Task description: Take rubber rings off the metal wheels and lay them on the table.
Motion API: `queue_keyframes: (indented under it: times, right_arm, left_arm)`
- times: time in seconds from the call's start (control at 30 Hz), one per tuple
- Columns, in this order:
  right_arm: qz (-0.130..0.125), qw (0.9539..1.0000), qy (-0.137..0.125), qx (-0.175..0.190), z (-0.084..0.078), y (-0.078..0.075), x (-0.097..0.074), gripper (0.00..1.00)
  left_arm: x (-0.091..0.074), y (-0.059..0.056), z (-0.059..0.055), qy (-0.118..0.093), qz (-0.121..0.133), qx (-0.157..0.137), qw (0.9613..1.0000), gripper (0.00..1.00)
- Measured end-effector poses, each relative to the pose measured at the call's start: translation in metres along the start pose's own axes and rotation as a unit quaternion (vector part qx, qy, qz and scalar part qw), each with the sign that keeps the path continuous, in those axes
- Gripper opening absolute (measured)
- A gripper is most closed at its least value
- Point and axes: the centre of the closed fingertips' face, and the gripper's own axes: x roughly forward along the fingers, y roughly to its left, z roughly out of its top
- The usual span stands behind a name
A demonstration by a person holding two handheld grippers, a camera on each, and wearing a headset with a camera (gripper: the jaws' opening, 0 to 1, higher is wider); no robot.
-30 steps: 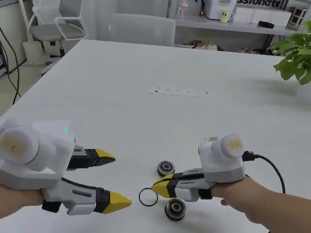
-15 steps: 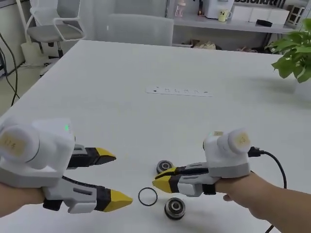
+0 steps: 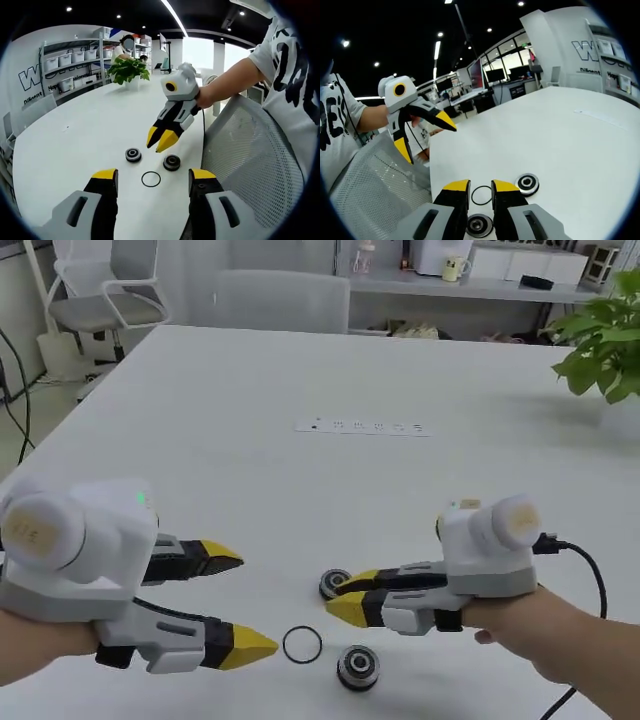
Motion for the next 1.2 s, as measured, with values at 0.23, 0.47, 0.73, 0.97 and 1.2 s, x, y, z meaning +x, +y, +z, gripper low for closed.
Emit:
queue_keyframes:
  times: [0.23,0.47,0.73,0.97,1.2]
  right_arm:
    - [-0.004,1.0000,-0.006,-0.005,0.000,-0.001,-0.012,0.17]
    - [-0.010,0.9999,-0.012,-0.005,0.000,-0.004,-0.021,0.18]
    - [-0.013,0.9998,-0.012,-0.011,-0.004,-0.006,-0.030,0.19]
    - [-0.009,0.9997,-0.005,-0.023,-0.011,-0.005,-0.035,0.22]
    - [-0.003,0.9995,0.004,-0.032,-0.020,-0.002,-0.039,0.25]
  left_arm:
    - [0.005,0.000,0.004,0.001,-0.006,0.005,1.0000,0.55]
    - [0.012,-0.003,0.008,0.005,-0.015,0.013,0.9998,0.55]
    - [0.016,-0.003,0.012,0.004,-0.020,0.017,0.9996,0.54]
    - [0.022,-0.005,0.013,0.004,-0.026,0.019,0.9995,0.53]
    - [0.028,-0.007,0.014,0.004,-0.033,0.025,0.9991,0.53]
